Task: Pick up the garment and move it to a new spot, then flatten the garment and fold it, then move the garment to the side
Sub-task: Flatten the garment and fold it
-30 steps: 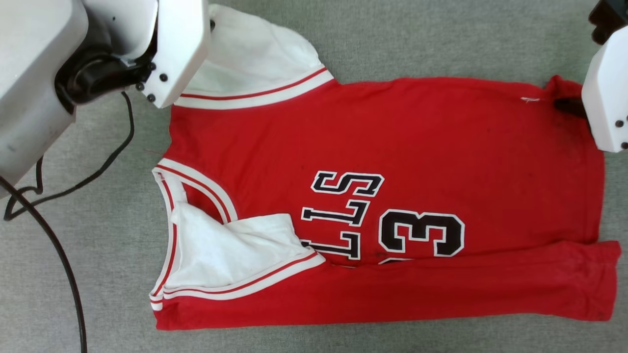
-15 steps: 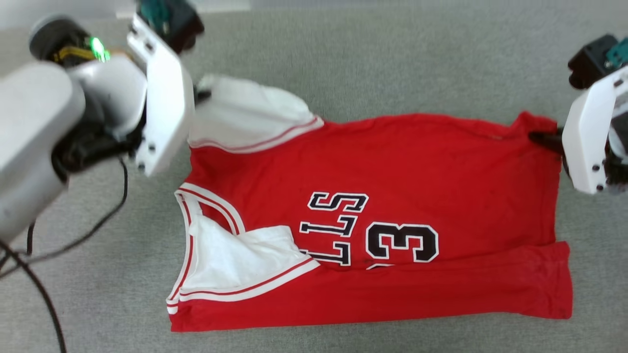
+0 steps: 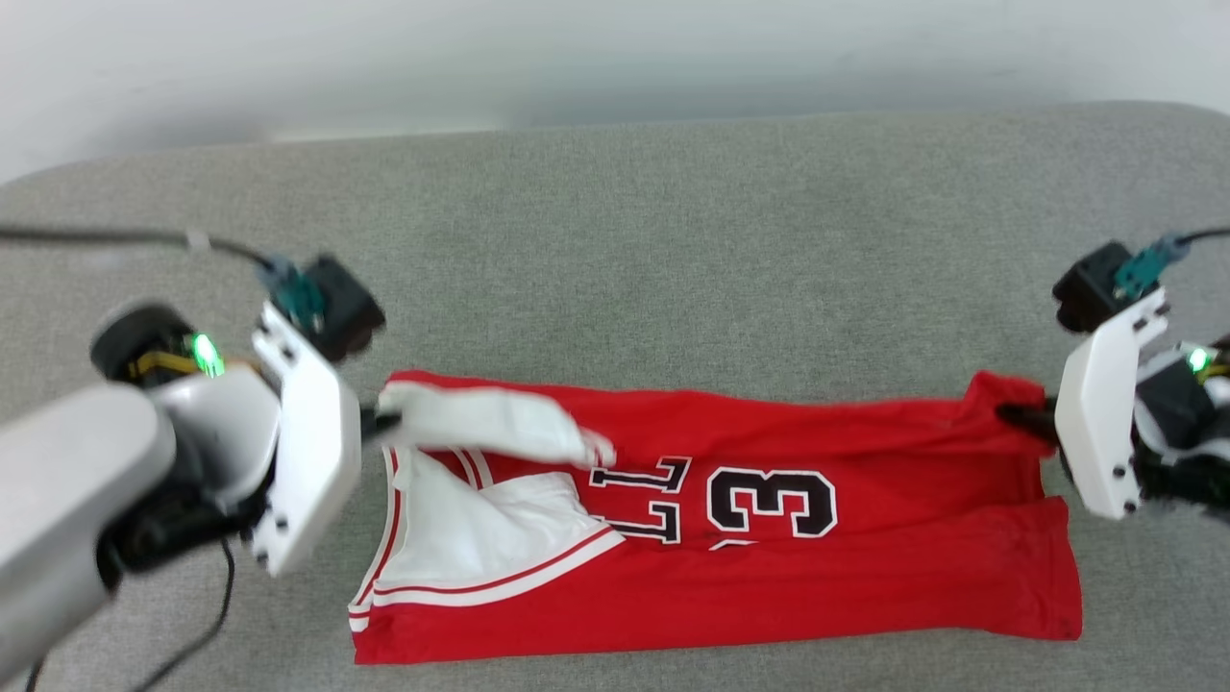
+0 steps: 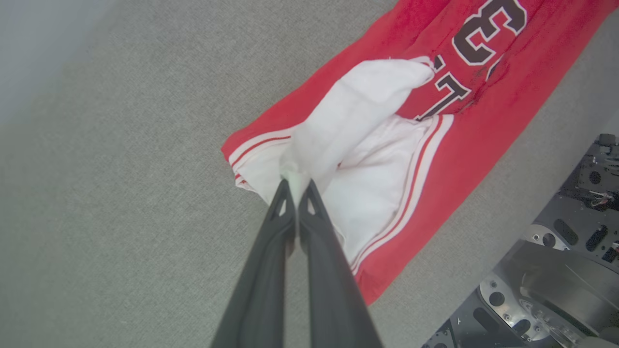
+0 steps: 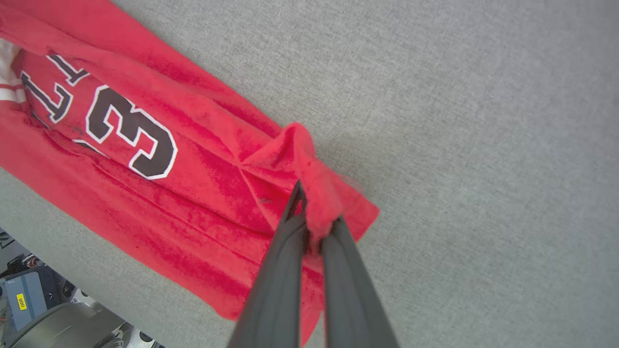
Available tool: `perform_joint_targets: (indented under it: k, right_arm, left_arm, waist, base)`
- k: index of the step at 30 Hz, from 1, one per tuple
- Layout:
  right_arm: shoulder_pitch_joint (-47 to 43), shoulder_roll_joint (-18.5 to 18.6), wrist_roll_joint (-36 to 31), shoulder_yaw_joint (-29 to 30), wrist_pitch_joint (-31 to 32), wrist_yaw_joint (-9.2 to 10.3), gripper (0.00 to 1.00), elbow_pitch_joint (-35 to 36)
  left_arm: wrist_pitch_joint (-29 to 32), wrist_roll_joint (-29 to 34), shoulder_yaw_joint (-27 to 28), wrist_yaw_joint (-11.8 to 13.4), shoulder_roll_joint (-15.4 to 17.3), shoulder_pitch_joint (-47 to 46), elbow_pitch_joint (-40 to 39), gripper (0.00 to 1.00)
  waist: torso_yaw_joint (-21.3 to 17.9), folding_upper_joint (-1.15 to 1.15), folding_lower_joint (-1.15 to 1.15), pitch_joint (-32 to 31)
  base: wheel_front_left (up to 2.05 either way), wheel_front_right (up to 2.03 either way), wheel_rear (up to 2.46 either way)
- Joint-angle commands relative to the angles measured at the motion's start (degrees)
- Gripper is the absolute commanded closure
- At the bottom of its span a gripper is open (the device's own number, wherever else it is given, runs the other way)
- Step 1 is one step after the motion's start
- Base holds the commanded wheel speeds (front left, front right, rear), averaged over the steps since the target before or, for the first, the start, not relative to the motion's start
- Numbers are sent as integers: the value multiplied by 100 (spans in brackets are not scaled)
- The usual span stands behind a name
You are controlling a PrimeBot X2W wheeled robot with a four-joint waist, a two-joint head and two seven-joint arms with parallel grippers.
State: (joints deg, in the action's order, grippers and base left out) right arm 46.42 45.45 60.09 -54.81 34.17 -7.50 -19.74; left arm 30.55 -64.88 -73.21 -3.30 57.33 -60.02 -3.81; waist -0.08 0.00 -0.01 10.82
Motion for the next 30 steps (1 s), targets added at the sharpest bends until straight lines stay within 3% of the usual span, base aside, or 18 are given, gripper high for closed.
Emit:
perform_joint_targets:
  k: [1, 10, 23, 24, 25, 30]
  right_arm:
    - [-110, 37, 45, -51, -82, 2, 100, 23]
    - [-546, 146, 303, -395, -578, 2, 100, -70]
    - [-729, -71, 347, -909, -911, 2, 100, -487]
    - [-724, -78, 378, -877, -1014, 2, 89, -483]
    - [-719, -74, 406, -854, -1103, 2, 0, -455]
    - [-732, 224, 422, -719, -1679, 3, 0, 9]
  left_arm:
    - [-39, -37, -4, 63, 55, 188, -90, 100]
    - [-311, -25, -9, 411, 116, 1392, -298, 100]
    - [-477, 159, -4, 301, -398, 2181, 442, 100]
    - [-550, 177, 17, 327, -399, 2201, 460, 100]
    - [-632, 249, 30, 341, -381, 2202, 447, 0]
    - [-1237, 624, 208, 667, -192, 2194, 116, 0]
  waist:
    - [-7, 0, 1, -48]
    - [-10, 0, 1, 35]
    - [-55, 0, 1, 128]
    - [-59, 0, 1, 94]
    - [-58, 0, 1, 57]
    - [-25, 0, 1, -137]
  base:
    - [0, 0, 0]
    - [0, 0, 0]
    - [0, 0, 0]
    - [0, 0, 0]
    - [0, 0, 0]
    - [0, 0, 0]
